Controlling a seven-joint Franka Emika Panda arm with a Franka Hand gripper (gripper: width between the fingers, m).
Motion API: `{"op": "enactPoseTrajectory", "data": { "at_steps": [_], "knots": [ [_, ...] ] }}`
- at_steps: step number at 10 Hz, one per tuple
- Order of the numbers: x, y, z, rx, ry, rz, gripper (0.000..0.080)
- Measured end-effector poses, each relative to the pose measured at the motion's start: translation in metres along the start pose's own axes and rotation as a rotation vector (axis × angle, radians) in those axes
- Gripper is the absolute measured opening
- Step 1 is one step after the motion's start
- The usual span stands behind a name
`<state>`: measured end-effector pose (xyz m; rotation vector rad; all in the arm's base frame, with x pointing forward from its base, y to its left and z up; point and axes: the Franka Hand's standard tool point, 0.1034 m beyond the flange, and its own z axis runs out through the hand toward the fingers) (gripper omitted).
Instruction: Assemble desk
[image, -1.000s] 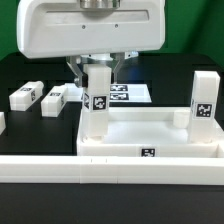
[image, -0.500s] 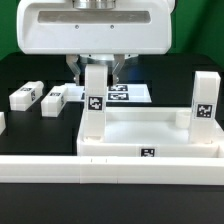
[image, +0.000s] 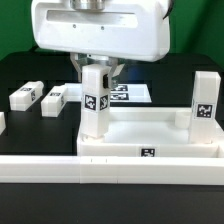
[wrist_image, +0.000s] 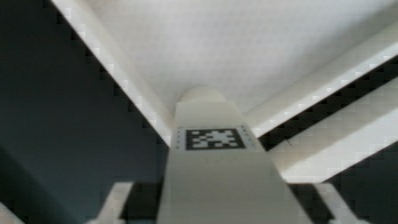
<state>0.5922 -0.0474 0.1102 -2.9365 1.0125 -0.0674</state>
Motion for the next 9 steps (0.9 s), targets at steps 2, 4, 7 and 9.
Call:
{"op": "enactPoseTrajectory", "data": {
  "at_steps": [2,4,7,9],
  "knots": [
    [-0.0002,-0.0007,-0.0001,0.003,-0.001,0.141,0.0291],
    [-0.0001,-0.0005,-0.0001,0.004,-0.001,0.08,0.0291],
    [0.0024,-0.0018,-0.0005,0.009,0.015,-0.125,0.0588],
    [0.0025,-0.0016,-0.0004,0.007,0.016,-0.283,0.0646]
  ]
}}
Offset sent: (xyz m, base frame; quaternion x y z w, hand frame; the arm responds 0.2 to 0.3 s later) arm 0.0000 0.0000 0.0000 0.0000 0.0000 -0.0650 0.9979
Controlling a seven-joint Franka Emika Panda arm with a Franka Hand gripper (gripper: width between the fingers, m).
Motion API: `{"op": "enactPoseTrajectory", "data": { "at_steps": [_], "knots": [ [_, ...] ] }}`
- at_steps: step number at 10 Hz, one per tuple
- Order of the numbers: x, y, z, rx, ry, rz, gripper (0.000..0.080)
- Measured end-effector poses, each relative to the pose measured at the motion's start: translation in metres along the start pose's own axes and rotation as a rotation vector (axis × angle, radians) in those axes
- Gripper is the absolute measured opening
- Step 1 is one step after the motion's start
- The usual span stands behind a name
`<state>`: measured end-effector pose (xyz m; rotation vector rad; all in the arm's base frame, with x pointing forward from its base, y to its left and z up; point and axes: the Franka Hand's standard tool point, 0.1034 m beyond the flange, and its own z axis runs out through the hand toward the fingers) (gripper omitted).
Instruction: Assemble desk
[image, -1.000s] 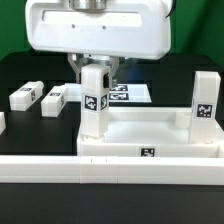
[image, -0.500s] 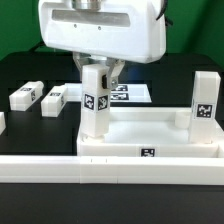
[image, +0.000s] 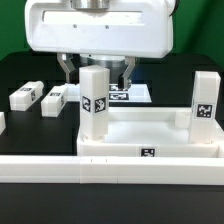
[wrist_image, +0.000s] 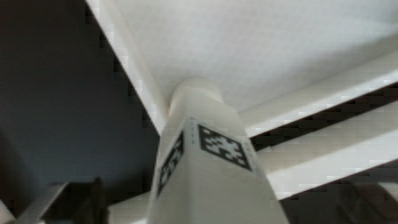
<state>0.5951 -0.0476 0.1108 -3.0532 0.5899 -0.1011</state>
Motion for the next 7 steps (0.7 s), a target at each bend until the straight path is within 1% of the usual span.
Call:
{"op": "enactPoseTrajectory", "data": {
  "at_steps": [2,3,4,6,7],
  "knots": [
    [0.0002,0.0006,0.0,-0.002,0.0,-0.144,0.0646],
    [0.001,0.0032,0.0,-0.011,0.0,-0.298,0.0649],
    [0.0015,0.0039,-0.0002,-0.015,0.0,-0.39,0.0649],
    [0.0016,0.0039,-0.0003,-0.016,0.0,-0.53,0.0649],
    [0.0023,0.0065,-0.0001,-0.016,-0.003,-0.644,0.0649]
  ]
}}
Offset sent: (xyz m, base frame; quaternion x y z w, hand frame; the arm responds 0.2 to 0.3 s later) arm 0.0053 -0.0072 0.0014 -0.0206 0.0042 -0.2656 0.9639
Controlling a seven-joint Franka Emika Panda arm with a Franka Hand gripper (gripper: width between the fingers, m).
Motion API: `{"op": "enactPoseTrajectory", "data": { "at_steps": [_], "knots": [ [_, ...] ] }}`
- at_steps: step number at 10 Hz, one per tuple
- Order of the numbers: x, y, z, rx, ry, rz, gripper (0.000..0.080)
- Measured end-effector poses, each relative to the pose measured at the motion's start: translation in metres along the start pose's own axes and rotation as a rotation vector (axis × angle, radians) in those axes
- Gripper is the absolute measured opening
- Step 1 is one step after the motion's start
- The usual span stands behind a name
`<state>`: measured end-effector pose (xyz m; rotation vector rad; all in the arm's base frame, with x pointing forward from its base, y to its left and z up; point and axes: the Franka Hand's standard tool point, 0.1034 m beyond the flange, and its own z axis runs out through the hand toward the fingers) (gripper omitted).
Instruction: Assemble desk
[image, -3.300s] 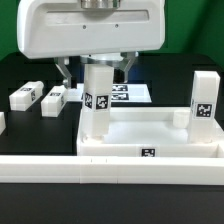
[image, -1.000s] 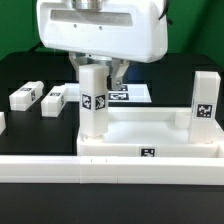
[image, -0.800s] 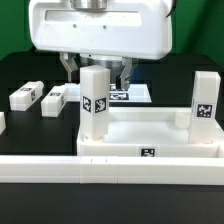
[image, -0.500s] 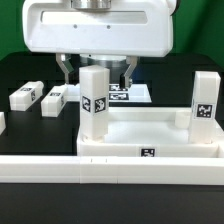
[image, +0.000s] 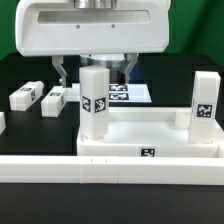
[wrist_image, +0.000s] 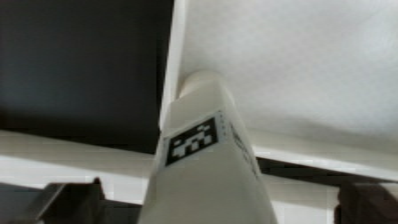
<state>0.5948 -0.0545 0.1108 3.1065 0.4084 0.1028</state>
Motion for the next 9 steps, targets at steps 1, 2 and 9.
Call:
{"op": "enactPoseTrajectory", "data": {
  "at_steps": [1,2,9],
  "knots": [
    [-0.0015,0.0028,0.0007,0.0,-0.001,-0.072,0.0649],
    [-0.0016,0.0021,0.0011,0.0,-0.001,-0.107,0.0649],
    [-0.0017,0.0022,0.0013,0.001,-0.001,-0.132,0.0289]
  ]
}}
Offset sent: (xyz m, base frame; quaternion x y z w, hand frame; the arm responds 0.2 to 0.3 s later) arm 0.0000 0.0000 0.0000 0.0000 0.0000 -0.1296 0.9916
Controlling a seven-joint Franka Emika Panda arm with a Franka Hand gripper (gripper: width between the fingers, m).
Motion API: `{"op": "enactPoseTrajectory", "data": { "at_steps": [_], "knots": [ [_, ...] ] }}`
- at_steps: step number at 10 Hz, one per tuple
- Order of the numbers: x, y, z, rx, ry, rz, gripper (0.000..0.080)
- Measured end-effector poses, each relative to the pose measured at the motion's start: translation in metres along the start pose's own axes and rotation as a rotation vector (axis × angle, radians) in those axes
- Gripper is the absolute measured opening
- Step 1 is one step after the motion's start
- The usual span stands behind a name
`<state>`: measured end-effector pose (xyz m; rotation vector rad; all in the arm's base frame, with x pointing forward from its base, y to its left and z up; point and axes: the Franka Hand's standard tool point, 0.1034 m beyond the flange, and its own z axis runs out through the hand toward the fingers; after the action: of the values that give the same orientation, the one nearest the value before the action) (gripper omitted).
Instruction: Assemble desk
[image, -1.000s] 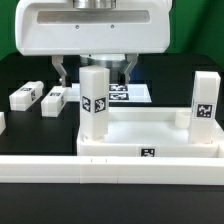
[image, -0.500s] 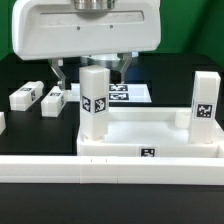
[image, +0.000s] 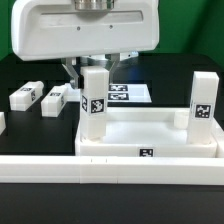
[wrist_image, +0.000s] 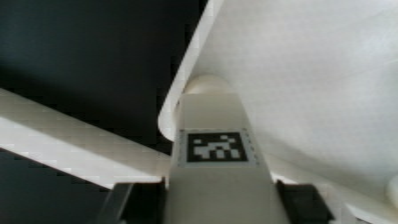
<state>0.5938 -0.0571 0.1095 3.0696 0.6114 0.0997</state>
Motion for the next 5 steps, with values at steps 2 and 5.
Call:
{"op": "enactPoseTrajectory", "data": {
  "at_steps": [2,5],
  "knots": [
    [0.0003,-0.0006,0.0001,0.002,0.001,0.127,0.0289],
    [0.0001,-0.0028,0.0009,0.011,0.002,0.41,0.0289]
  ]
}}
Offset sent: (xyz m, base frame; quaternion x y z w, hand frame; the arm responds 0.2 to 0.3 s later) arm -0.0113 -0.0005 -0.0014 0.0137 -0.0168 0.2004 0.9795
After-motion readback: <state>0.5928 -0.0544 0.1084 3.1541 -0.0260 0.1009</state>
